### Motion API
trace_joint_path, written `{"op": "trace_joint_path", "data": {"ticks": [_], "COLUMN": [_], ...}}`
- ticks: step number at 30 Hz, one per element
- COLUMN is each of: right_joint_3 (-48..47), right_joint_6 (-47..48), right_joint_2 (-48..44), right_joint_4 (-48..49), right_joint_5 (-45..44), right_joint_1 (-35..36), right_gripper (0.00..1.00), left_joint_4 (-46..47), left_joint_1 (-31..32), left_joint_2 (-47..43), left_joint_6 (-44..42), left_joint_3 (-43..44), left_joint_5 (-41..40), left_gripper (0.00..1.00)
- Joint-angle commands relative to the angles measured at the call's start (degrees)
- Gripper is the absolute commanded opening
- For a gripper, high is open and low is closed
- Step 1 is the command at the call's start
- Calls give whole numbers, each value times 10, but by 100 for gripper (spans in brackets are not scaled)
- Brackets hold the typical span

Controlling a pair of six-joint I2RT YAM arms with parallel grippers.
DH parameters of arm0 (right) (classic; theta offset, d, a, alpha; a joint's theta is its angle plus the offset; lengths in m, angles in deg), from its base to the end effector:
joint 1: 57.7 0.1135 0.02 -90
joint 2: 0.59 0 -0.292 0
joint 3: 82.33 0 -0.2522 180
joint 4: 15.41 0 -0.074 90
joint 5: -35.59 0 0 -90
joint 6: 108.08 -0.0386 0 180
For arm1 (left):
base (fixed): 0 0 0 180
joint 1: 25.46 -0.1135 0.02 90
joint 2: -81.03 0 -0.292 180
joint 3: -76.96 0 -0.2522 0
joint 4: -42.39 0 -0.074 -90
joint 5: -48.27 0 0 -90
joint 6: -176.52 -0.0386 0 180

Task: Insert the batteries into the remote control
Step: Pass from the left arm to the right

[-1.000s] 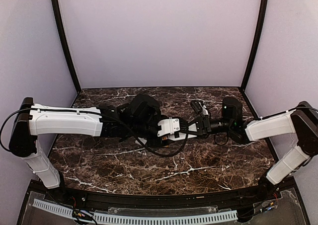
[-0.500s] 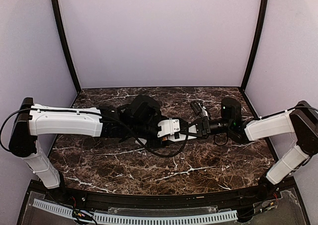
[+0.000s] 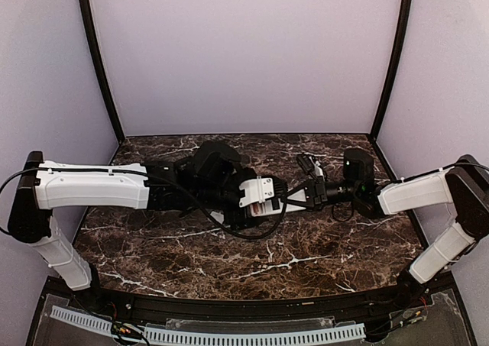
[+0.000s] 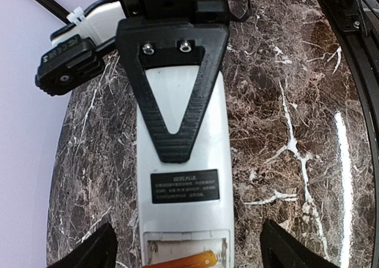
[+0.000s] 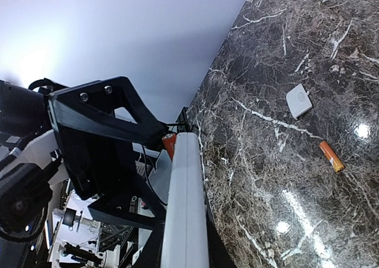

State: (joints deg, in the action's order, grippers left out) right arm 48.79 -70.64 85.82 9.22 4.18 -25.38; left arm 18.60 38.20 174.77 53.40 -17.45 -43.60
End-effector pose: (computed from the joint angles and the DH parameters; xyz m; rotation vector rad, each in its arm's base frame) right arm 0.2304 0.1847 0.2303 -0.5202 2.0913 1.8725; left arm 0.1716 -0.3438 0.3096 1.5876 1.4360 -0.2792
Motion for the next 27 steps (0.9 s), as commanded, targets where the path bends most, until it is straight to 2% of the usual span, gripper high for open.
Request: {"op": "trace_joint_path", "data": {"ticks": [1, 4, 9, 14, 27], "right_joint_3": [6, 7, 3, -1, -13], "right_joint_6": [18, 27, 58, 86, 107], "right_joint_2": [3, 3, -11, -24, -27], "right_joint_4": [12, 11, -8, -40, -65], "right_joint_5": [15, 19, 27, 27, 25], "right_joint_1": [-5, -6, -6, -5, 5], "right_gripper": [0, 0, 0, 0, 0], "left_joint_4": [16, 26, 26, 29, 13], "left_joint_1": [3, 1, -19, -28, -28], "left_joint_2": [-55, -81, -117, -143, -130], "left_joint_6": [11, 13, 27, 32, 25], "left_joint_3": [-23, -39, -70, -95, -96], "left_joint_5": [10, 7, 25, 50, 70], "left_gripper": [83, 78, 58, 47, 35]}}
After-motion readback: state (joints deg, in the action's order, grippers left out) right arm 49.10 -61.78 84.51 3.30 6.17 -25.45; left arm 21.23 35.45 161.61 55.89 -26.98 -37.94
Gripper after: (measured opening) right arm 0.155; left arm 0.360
